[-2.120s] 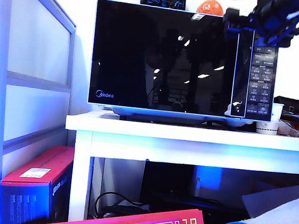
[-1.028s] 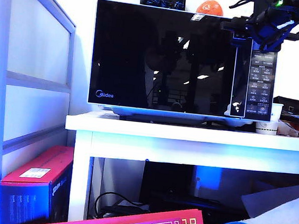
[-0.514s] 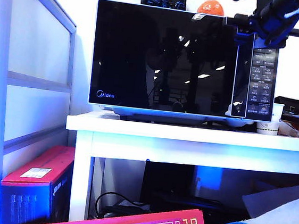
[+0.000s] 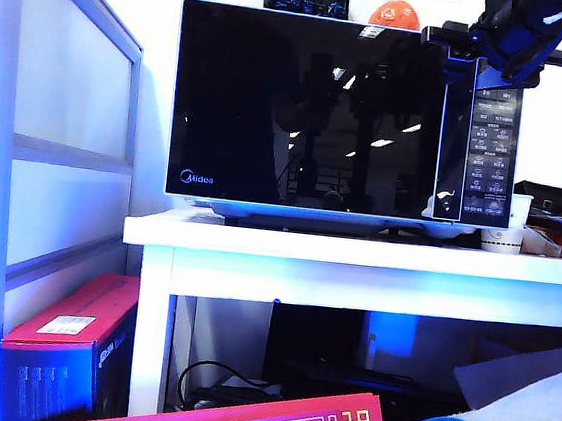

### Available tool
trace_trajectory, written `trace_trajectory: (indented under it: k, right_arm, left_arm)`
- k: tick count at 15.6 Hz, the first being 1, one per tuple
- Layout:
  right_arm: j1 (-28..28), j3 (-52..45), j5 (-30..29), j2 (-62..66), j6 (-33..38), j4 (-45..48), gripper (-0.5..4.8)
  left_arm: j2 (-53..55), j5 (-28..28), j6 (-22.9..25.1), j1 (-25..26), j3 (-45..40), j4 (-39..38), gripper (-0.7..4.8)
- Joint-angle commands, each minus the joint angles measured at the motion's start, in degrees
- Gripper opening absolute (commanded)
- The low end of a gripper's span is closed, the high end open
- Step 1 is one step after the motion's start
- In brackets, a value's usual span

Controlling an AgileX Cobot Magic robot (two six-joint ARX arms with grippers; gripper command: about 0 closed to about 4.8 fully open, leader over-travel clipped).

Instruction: Open the microwave door, place the orange inside the microwave, then close the microwave door.

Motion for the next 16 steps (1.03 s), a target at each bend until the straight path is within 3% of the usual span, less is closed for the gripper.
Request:
trace_trajectory:
  k: [1, 8, 9, 10, 11, 16]
  right_arm:
    - [-0.22, 0.24, 0.92, -1.92, 0.09, -2.45, 2.38]
    - [-0.24, 0.24, 0.90, -3.67, 0.09, -3.23, 2.43]
    - [-0.22, 0.24, 0.90, -3.67, 0.09, -3.15, 2.61]
    - [-0.22, 0.24, 0.90, -3.65, 0.09, -2.60, 4.27]
    - [-0.22, 0.24, 0.90, -3.65, 0.09, -2.12, 4.79]
    - [-0.26, 0.24, 0.92, -2.16, 0.09, 4.22, 4.79]
  left_arm:
    - [-0.13, 0.22, 0.22, -0.07, 0.15, 0.63, -0.05]
    - [-0.13, 0.22, 0.22, -0.07, 0.15, 0.61, -0.05]
    - [-0.13, 0.22, 0.22, -0.07, 0.15, 0.63, -0.05]
    - [-0.13, 0.22, 0.22, -0.07, 0.15, 0.61, -0.05]
    - [-0.13, 0.22, 0.22, -0.07, 0.15, 0.63, -0.05]
    - [-0.13, 0.22, 0.22, -0.07, 0.13, 0.61, -0.05]
